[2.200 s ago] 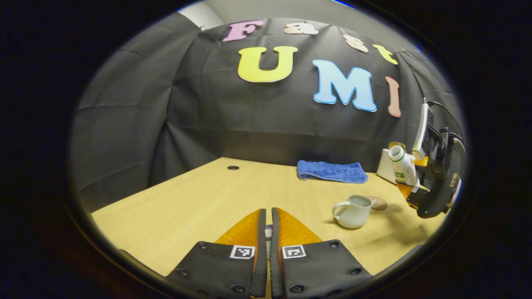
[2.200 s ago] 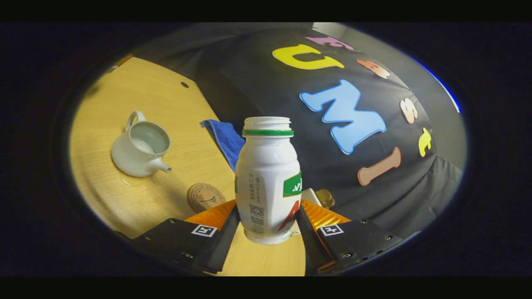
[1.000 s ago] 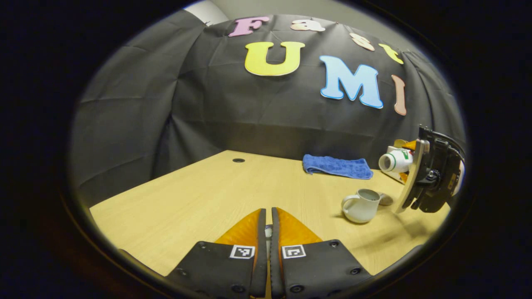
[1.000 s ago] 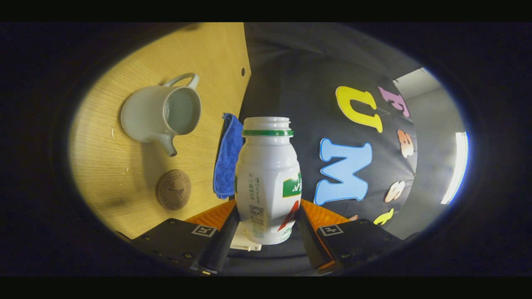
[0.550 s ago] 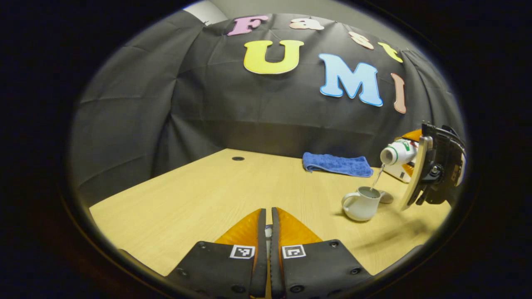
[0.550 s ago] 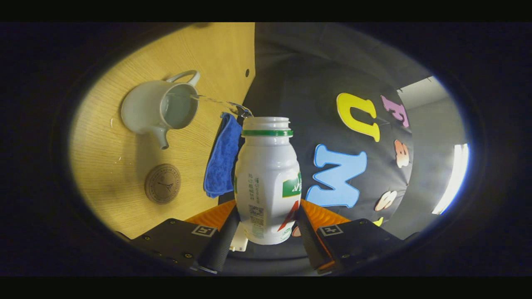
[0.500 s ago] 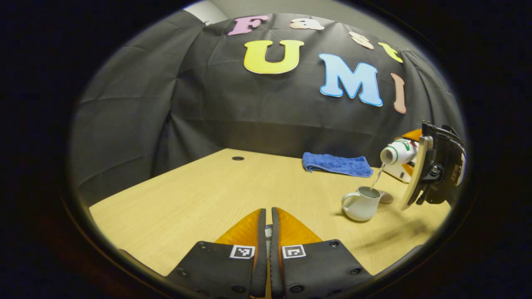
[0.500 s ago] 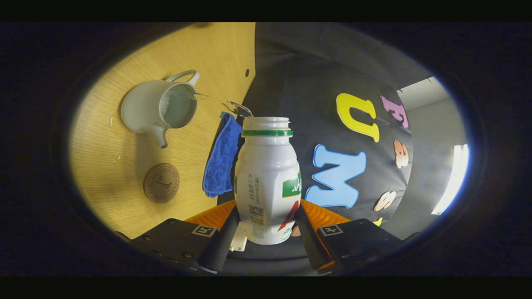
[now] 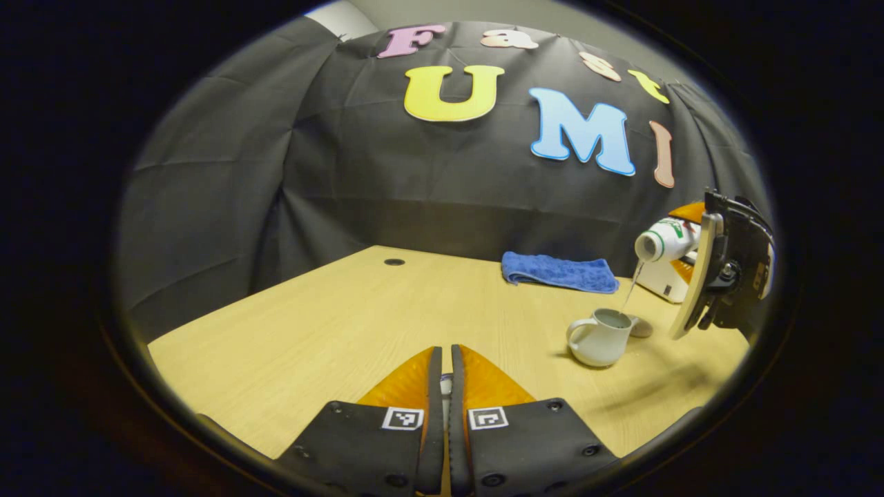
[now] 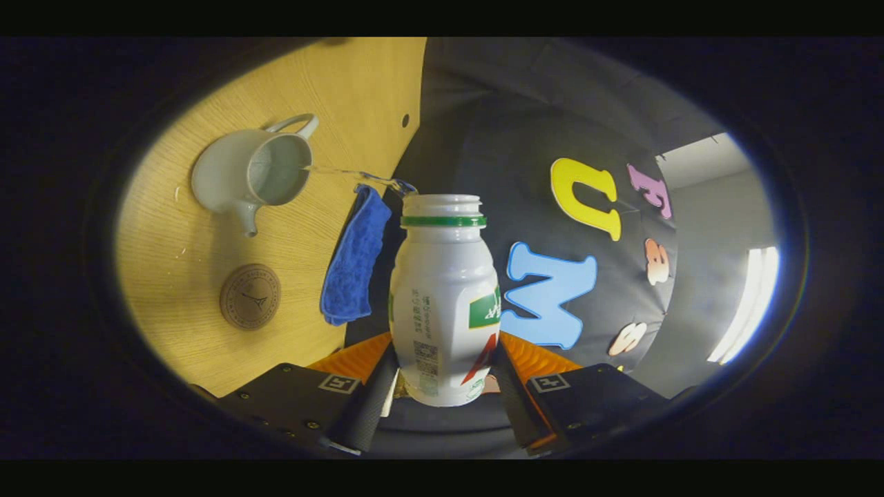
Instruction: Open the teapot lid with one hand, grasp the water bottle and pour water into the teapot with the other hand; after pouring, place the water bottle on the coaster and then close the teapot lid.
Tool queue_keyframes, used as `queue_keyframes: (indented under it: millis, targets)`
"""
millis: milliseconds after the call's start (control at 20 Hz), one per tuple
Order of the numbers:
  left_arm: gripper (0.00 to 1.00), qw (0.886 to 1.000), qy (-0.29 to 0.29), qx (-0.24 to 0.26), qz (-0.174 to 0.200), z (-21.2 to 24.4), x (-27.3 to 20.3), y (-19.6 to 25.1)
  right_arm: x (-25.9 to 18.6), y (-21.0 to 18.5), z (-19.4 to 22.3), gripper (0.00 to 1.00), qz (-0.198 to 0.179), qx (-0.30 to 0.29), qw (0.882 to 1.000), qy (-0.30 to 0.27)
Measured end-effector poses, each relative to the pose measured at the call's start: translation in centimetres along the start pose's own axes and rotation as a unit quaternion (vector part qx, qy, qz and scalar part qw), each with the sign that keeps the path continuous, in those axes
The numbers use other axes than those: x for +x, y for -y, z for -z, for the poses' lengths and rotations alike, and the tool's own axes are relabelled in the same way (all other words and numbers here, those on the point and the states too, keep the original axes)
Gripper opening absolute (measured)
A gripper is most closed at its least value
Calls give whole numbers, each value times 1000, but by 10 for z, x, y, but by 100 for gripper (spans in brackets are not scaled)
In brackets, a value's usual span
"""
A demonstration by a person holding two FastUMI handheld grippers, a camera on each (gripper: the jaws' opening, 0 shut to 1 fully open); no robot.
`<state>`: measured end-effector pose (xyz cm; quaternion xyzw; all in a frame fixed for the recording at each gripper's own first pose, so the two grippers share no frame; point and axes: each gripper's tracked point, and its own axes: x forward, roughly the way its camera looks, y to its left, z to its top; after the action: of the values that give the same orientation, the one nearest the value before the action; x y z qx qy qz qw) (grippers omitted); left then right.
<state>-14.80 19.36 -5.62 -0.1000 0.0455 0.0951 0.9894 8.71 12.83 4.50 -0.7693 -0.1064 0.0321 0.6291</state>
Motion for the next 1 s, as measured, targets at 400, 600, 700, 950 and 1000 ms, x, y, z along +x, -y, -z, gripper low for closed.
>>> queue_keyframes:
  millis: [400, 600, 700, 950, 1000]
  targets:
    - [14, 1000, -1, 0, 2, 1, 1, 0, 4, 15, 2, 74, 13, -9, 1000, 3]
    - [14, 1000, -3, 1, 2, 2, 1, 1, 6, 18, 4, 74, 17, -13, 1000, 4]
    - [14, 1000, -3, 2, 3, 2, 1, 1, 6, 18, 5, 74, 17, -16, 1000, 4]
    - [14, 1000, -4, 4, 5, 2, 1, 1, 5, 23, 7, 74, 22, -24, 999, 5]
    - [14, 1000, -5, 3, 6, 2, 1, 1, 6, 26, 7, 74, 23, -26, 999, 6]
